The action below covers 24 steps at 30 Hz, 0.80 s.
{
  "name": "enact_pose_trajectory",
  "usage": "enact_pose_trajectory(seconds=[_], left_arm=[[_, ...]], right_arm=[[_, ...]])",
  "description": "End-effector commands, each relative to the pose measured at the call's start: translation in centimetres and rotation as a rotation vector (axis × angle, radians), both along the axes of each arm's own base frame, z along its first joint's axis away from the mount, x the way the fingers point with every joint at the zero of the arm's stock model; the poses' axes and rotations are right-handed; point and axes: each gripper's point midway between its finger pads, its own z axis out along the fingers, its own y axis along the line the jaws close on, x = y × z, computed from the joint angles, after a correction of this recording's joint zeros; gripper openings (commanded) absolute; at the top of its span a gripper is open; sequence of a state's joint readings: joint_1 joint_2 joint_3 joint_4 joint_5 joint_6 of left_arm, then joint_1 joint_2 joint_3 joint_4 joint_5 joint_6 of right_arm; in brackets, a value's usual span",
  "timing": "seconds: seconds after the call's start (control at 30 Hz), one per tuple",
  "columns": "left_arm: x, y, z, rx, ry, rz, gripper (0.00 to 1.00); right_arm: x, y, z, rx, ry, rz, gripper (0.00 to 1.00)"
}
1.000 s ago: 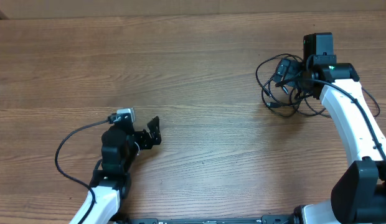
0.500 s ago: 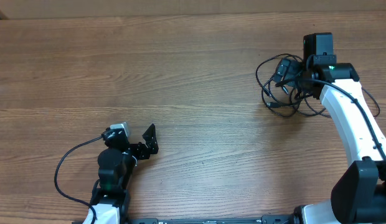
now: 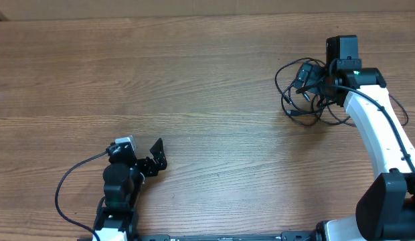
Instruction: Untangle cables
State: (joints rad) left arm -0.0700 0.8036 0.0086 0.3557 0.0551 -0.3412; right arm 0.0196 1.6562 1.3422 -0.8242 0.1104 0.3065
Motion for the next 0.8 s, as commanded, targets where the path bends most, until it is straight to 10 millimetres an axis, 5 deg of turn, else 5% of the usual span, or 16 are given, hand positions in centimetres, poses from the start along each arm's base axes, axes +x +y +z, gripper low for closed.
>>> enact_pose_trajectory(seconds=[0.0, 0.27, 0.77], left_arm=[[-0.3, 0.6, 0.4, 0.058, -0.019, 0.004, 0.99], [-3.1, 1.0, -0.9, 0.129, 0.059, -0.016, 1.00], [-2.6, 0.9, 8.4, 0.230, -0.364, -0.030, 1.00]], right_arm=[[0.1, -0.1, -0.1, 0.000, 0.000, -0.003, 1.00], [0.1, -0.1, -0.1, 0.000, -0.001, -0.003, 1.00], [0.1, -0.1, -0.1, 0.000, 0.000, -0.003, 1.00]])
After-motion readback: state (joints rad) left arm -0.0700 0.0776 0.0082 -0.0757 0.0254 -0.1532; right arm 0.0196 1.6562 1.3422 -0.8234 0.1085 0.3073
